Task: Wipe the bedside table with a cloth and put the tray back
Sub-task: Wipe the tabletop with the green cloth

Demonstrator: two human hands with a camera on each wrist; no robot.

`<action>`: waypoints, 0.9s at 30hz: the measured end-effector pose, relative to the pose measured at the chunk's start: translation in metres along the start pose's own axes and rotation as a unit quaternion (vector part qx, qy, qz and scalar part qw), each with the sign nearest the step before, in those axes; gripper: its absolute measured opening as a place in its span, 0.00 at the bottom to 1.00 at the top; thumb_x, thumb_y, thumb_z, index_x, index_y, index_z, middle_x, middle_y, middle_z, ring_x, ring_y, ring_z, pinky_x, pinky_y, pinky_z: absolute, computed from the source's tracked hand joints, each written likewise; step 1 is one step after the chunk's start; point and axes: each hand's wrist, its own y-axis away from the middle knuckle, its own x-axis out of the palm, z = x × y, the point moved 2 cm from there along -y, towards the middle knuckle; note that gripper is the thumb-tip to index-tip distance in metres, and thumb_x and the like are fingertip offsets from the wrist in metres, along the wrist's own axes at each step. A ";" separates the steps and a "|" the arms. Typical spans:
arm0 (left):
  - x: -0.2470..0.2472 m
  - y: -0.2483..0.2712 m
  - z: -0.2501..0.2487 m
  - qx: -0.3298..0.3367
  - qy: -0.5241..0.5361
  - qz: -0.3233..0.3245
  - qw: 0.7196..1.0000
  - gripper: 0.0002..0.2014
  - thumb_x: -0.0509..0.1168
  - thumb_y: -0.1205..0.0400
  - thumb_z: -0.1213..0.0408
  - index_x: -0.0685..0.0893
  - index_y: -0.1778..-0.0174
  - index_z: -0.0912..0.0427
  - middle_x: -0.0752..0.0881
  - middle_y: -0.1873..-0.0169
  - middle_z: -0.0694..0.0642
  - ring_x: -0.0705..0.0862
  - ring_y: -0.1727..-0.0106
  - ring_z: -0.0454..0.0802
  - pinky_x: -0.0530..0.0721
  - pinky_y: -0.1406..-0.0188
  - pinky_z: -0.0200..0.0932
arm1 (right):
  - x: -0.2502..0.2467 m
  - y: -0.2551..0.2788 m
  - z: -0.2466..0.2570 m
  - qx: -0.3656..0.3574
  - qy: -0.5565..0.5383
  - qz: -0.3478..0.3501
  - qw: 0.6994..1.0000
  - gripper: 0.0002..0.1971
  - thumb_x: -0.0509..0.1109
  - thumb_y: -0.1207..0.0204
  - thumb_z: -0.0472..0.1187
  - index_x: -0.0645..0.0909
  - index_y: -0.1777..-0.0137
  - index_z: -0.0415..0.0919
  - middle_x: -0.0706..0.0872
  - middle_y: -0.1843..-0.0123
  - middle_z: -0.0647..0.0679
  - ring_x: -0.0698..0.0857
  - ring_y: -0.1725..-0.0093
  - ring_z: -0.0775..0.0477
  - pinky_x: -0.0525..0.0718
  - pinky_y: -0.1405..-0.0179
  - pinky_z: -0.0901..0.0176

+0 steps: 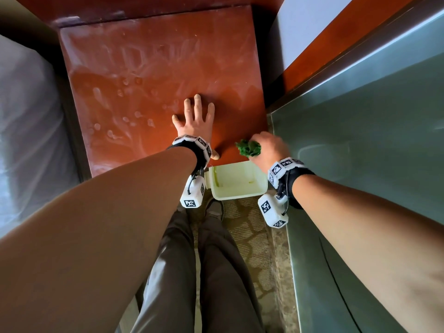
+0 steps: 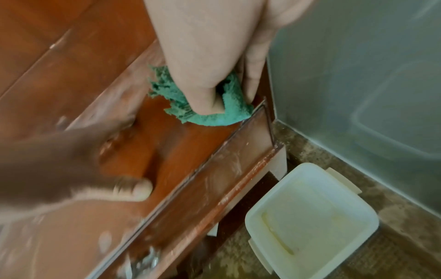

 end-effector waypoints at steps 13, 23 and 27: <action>0.000 0.000 0.001 0.004 -0.001 0.004 1.000 0.75 0.82 0.46 0.35 0.37 0.14 0.51 0.33 0.16 0.63 0.38 0.15 0.68 0.58 0.24 0.78 | -0.018 -0.009 -0.037 0.229 -0.106 -0.091 0.963 0.15 0.73 0.27 0.35 0.82 0.40 0.42 0.88 0.43 0.43 0.86 0.43 0.40 0.81 0.46 0.57; -0.006 0.018 0.011 0.034 0.110 -0.021 0.993 0.49 0.79 0.28 0.52 0.58 0.16 0.55 0.48 0.15 0.58 0.47 0.15 0.63 0.58 0.21 0.67 | -0.014 0.003 0.010 0.184 -0.220 -0.055 0.956 0.19 0.79 0.31 0.47 0.83 0.41 0.42 0.89 0.44 0.47 0.86 0.45 0.46 0.84 0.44 0.56; -0.016 0.024 0.017 0.025 0.248 -0.030 0.968 0.27 0.69 0.19 0.56 0.74 0.23 0.54 0.77 0.26 0.56 0.77 0.27 0.57 0.79 0.30 0.50 | -0.008 0.004 0.037 0.179 -0.303 -0.027 0.936 0.20 0.81 0.33 0.49 0.84 0.44 0.43 0.90 0.47 0.46 0.88 0.47 0.43 0.88 0.46 0.45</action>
